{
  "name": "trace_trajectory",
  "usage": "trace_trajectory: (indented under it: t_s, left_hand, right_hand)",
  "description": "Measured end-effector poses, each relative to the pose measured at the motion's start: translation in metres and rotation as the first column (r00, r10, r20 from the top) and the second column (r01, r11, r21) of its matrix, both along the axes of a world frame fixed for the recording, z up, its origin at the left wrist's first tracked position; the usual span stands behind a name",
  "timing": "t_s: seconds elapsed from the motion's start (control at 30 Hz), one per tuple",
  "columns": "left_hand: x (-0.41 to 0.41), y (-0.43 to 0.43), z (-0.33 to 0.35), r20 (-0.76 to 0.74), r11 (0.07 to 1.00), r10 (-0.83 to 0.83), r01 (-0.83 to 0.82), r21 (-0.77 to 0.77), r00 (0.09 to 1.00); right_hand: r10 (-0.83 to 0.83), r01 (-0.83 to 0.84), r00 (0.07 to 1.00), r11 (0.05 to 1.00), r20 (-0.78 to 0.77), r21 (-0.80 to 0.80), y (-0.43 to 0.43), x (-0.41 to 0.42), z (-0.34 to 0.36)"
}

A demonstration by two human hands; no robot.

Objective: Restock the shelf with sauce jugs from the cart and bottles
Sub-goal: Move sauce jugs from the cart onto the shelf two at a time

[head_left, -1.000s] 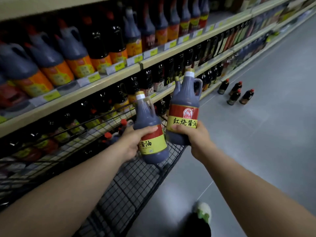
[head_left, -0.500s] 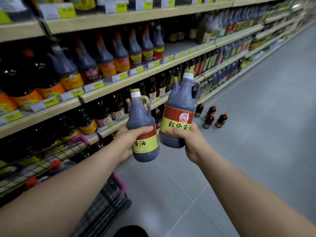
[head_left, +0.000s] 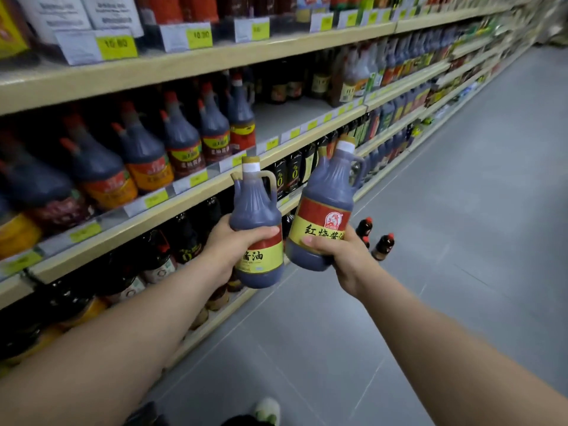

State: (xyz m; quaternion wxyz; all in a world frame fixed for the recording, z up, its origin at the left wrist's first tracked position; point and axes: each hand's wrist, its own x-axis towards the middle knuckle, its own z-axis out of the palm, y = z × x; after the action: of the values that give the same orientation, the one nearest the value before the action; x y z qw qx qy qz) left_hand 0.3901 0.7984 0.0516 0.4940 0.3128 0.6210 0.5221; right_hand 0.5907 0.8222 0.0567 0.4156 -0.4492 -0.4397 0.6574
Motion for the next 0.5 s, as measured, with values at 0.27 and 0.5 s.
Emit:
trace_trajectory:
  t_s: [0.27,0.5]
  left_hand:
    - [0.018,0.112,0.015,-0.116,0.996,0.026,-0.016,0.086,0.993]
    - [0.055,0.192,0.015,-0.210,0.982,0.174,-0.153,0.109,0.962]
  right_hand:
    - [-0.013,0.014,0.999,0.999,-0.035,0.037,0.118,0.013,0.000]
    - [0.065,-0.065,0.997,0.998,-0.039,0.001,0.222,0.041,-0.010]
